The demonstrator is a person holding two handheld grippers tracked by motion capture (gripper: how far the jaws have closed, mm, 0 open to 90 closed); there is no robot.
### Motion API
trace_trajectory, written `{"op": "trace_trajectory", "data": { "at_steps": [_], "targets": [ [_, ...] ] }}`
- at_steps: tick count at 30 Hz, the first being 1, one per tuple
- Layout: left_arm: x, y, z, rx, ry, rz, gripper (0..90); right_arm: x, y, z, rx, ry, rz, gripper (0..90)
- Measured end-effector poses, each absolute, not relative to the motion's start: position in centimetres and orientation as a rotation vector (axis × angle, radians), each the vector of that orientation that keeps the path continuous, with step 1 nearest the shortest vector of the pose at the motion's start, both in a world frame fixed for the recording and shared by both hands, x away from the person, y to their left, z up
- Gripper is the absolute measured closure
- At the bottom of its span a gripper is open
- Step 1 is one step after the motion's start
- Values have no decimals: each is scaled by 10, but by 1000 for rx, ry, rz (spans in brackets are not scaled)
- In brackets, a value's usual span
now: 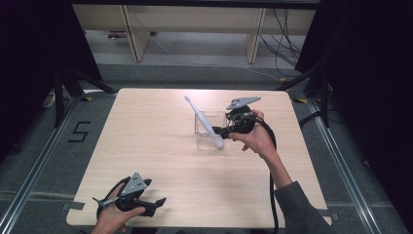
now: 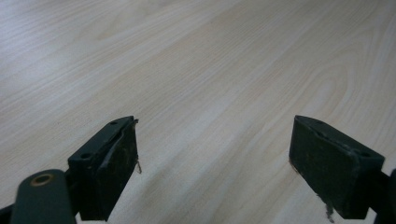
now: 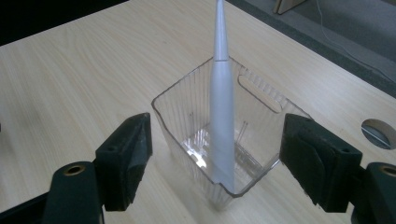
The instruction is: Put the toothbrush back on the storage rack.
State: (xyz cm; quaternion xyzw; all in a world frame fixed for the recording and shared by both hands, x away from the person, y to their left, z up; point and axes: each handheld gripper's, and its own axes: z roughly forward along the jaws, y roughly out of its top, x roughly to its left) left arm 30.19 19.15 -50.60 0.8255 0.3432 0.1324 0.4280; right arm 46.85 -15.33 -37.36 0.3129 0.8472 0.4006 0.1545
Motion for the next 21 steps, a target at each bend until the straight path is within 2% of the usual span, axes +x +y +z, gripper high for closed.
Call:
{"op": "trace_trajectory", "data": {
  "at_steps": [21],
  "targets": [
    [302,192,-506,2066,860,338,149,447,-167,-386,893,2406,1202,252]
  ]
}}
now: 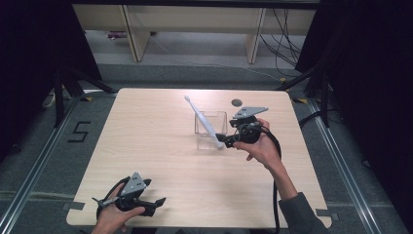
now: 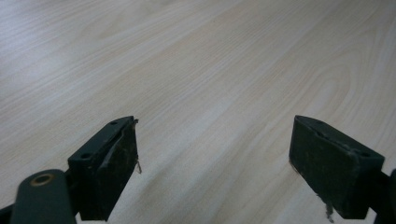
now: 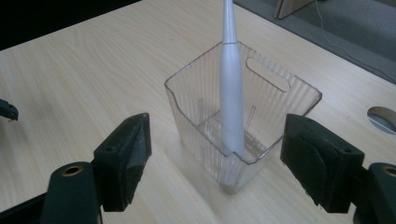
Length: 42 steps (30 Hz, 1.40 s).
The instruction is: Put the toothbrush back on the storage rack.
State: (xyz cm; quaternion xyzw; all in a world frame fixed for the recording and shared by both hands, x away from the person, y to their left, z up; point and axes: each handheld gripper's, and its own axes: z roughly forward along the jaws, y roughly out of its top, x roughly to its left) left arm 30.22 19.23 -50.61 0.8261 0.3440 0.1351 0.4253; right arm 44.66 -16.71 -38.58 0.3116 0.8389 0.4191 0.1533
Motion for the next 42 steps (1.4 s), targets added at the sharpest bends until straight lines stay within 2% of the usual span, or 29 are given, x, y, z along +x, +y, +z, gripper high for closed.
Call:
{"op": "trace_trajectory", "data": {
  "at_steps": [7,14,24,40,42],
  "targets": [
    [302,194,-505,2099,845,347,150,441,-171,-391,891,2381,1215,230],
    [301,192,-505,2055,856,332,150,436,-176,-395,913,2382,1236,205],
    [301,192,-504,2072,840,331,150,425,-180,-407,986,2407,1245,204],
    [301,195,-503,2090,836,346,150,415,-183,-422,917,2420,1249,197],
    [301,192,-505,2038,845,334,150,414,-183,-424,909,2419,1240,196]
  ]
}}
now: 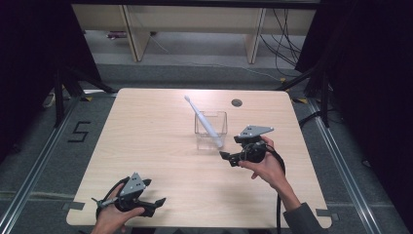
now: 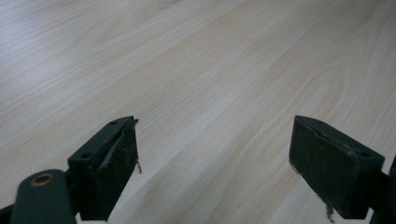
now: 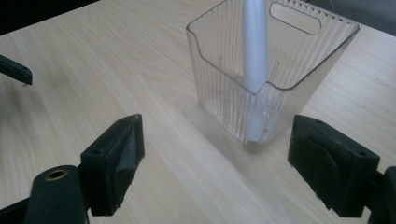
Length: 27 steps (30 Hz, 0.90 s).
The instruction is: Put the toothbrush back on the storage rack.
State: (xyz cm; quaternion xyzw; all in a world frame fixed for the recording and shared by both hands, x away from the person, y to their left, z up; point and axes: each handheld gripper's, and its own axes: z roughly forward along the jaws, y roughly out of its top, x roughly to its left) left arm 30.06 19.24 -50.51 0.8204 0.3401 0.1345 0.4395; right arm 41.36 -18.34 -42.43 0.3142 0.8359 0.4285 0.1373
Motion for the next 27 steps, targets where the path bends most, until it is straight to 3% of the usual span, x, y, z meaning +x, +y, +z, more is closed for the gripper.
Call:
{"op": "trace_trajectory", "data": {
  "at_steps": [27],
  "targets": [
    [300,193,-504,2066,845,336,149,390,-192,-448,914,2466,1215,198]
  ]
}}
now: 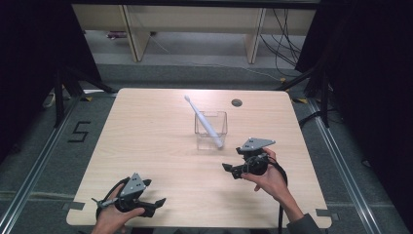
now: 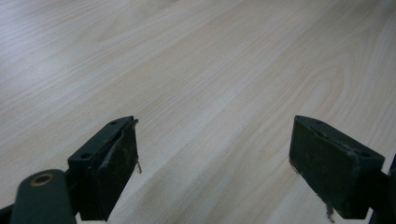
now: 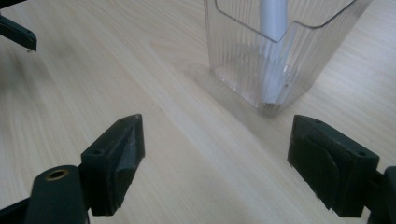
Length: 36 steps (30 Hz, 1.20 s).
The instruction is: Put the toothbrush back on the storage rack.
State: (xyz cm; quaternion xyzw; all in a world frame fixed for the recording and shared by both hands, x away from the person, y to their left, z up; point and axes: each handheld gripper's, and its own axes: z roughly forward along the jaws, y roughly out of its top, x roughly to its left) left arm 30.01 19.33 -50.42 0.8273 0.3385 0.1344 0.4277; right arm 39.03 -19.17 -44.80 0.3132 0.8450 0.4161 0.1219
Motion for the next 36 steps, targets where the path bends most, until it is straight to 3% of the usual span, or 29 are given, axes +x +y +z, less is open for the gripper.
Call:
{"op": "trace_trajectory", "data": {
  "at_steps": [36],
  "targets": [
    [300,194,-504,2066,848,337,150,354,-209,-482,979,2509,1152,192]
  ]
}}
